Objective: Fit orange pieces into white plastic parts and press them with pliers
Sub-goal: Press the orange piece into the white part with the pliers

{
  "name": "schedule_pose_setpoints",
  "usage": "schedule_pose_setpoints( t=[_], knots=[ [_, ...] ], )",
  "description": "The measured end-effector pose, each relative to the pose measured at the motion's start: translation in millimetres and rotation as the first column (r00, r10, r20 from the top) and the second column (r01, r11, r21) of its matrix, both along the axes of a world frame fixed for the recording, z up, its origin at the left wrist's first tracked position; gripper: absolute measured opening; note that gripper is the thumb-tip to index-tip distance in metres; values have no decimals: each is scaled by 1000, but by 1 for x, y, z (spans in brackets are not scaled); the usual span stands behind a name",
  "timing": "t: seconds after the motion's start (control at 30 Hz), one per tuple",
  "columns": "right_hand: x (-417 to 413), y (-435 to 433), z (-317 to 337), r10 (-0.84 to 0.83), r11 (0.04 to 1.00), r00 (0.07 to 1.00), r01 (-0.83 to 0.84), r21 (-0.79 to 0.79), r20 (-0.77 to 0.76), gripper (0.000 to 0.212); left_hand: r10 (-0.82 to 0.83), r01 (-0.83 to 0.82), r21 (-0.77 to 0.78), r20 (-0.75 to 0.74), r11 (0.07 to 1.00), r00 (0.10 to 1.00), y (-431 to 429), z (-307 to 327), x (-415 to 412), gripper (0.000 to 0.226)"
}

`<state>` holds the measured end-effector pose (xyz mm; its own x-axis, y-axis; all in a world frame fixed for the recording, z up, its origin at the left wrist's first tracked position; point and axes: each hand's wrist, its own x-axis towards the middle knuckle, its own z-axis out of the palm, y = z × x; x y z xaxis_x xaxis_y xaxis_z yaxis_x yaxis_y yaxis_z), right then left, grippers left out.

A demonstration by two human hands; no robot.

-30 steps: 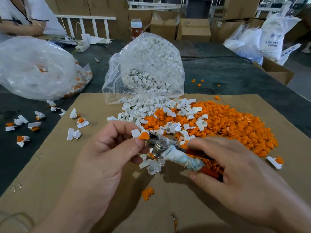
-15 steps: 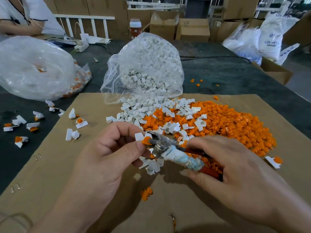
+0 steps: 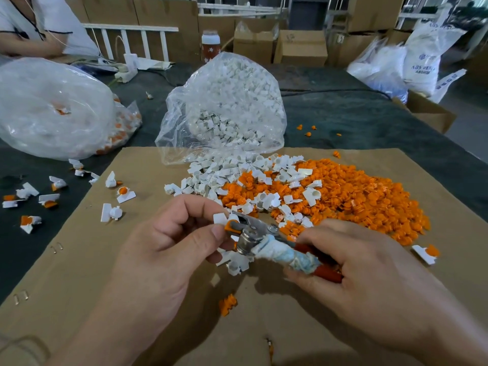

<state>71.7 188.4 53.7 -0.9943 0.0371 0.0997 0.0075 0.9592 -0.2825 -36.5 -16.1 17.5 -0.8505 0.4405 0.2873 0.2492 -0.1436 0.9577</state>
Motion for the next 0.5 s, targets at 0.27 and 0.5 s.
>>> schedule_pose_setpoints(
  t=[0.27,0.5],
  knots=[
    [-1,-7,-3,-33,999,997,36,40,-72,52,41,-42,43,33,998,999,0,6,2,18],
    [-5,3,-12,-89,995,994,92,40,-63,63,291,-281,-80,172,956,941,-2,1,-7,23]
  ],
)
